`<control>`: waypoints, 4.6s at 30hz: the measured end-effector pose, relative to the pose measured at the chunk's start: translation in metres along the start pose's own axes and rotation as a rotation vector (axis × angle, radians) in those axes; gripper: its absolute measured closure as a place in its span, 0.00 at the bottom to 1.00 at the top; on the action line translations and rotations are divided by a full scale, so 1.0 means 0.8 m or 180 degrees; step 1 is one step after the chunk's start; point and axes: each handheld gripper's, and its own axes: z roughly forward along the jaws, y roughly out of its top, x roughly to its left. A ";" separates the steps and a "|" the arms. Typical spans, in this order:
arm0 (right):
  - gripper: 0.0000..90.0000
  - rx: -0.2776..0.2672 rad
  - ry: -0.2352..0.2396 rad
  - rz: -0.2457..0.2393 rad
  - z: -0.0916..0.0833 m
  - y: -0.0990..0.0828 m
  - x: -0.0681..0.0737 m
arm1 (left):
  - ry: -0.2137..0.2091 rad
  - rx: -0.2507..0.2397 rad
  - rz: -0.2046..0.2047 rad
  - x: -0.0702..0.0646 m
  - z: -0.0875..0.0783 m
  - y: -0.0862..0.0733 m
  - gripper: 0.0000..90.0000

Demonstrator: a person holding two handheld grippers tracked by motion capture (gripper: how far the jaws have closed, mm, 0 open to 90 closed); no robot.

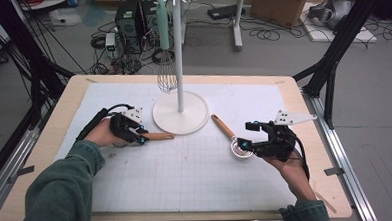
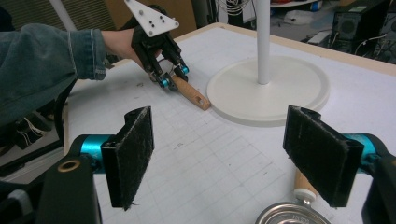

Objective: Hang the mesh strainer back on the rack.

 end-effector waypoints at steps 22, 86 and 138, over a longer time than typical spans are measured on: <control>0.26 0.0041 0.0010 0.0013 0.006 0.000 -0.003 | -0.0136 0.0151 0.0060 -0.002 0.000 0.008 0.78; 0.25 0.0026 0.0273 -0.0118 0.059 0.010 0.033 | -0.0137 -0.0213 0.0245 -0.063 -0.064 0.054 0.78; 0.31 -0.0065 0.0717 -0.0073 0.140 0.013 0.082 | -0.0235 -0.0920 0.0322 -0.122 -0.069 0.099 0.78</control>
